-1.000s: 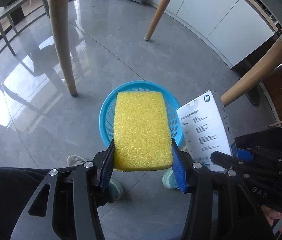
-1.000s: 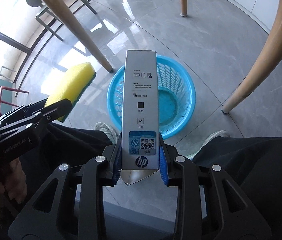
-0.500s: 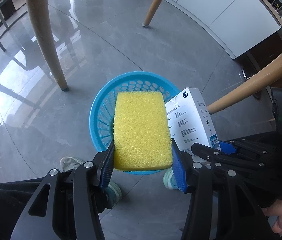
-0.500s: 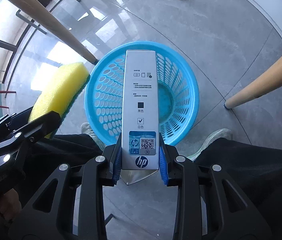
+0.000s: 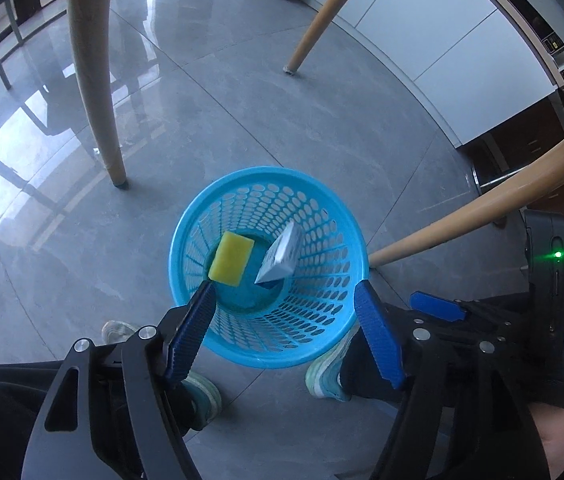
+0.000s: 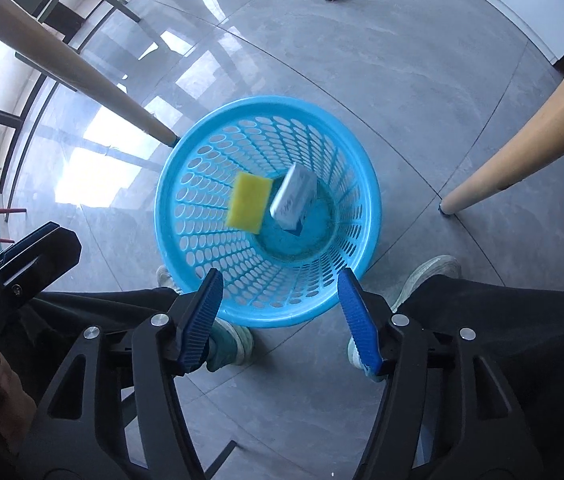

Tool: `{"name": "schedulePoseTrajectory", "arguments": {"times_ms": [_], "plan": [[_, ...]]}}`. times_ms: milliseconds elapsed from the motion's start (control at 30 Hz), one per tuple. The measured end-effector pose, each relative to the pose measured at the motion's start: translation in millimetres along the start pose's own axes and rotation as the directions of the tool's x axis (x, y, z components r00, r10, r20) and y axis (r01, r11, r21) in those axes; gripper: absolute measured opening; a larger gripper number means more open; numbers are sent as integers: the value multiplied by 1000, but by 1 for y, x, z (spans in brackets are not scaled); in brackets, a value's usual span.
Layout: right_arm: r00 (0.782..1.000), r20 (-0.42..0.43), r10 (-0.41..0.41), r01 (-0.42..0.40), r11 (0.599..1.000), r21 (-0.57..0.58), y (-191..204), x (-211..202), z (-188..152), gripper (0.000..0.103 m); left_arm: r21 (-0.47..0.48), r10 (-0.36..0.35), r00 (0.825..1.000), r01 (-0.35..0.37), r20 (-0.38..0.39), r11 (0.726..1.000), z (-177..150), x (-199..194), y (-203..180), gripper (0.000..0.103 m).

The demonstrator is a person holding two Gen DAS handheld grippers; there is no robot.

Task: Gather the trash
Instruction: 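Open both tools to drop the sponge and box into the wastebasket, then raise both tools back toward the table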

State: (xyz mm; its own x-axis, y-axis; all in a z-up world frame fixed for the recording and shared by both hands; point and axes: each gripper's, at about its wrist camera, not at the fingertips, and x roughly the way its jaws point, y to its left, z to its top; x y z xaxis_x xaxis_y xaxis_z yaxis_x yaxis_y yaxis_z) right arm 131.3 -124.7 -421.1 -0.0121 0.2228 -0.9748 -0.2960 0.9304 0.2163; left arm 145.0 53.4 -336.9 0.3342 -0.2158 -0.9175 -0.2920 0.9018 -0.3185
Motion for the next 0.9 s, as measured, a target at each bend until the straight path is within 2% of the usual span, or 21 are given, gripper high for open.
{"name": "schedulePoseTrajectory", "arguments": {"times_ms": [267, 533, 700, 900], "plan": [[1000, 21, -7, 7, 1000, 25, -7, -16, -6, 64, -59, -11, 1000, 11, -1, 998, 2, -5, 12, 70], [998, 63, 25, -24, 1000, -18, -1, -48, -22, 69, -34, -17, 999, 18, 34, 999, -5, -26, 7, 70], [994, 92, 54, -52, 998, -17, -5, -72, -33, 74, -88, -77, 997, 78, 21, 993, -13, -39, 11, 70], [991, 123, 56, -57, 998, 5, -12, -110, -53, 83, -73, -32, 999, 32, 7, 997, -25, -57, 1, 70]]}}
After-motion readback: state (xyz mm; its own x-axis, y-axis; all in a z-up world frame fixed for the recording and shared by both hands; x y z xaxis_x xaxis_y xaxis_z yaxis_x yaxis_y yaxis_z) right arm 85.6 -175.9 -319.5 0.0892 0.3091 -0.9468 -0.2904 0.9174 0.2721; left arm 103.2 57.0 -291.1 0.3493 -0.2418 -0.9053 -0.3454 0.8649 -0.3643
